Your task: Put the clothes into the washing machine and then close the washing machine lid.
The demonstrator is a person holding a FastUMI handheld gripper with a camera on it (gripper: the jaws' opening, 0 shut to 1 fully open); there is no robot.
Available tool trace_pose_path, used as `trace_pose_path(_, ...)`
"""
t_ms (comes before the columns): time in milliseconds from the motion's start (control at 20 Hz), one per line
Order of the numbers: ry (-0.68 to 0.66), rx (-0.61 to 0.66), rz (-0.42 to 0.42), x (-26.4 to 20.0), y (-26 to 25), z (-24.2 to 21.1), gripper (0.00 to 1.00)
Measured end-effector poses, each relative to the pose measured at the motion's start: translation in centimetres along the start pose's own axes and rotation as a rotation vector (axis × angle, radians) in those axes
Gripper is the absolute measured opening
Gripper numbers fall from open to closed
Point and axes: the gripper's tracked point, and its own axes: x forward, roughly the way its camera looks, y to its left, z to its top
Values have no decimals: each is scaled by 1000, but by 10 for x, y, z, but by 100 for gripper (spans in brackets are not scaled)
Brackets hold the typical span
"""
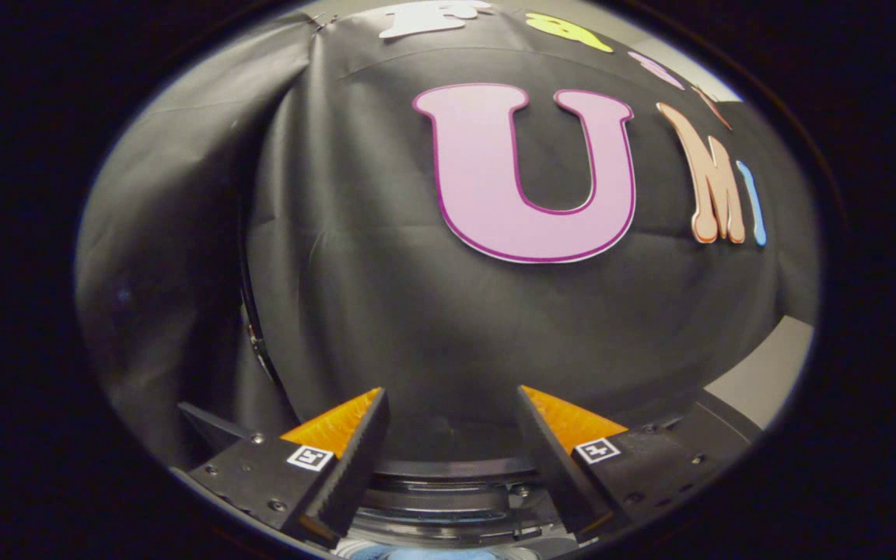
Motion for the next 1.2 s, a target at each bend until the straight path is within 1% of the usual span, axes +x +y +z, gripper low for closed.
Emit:
trace_pose_path(150,-26,1,10,0,1,4,97)
trace_pose_path(600,-43,-1,7,3,-2,4,97)
trace_pose_path(800,-48,3,38,3,-2,2,97)
trace_pose_path(900,-81,8,60,2,-2,4,97)
trace_pose_path(1000,-119,14,64,3,-3,6,97)
trace_pose_path(1200,-142,4,66,1,-2,8,97)
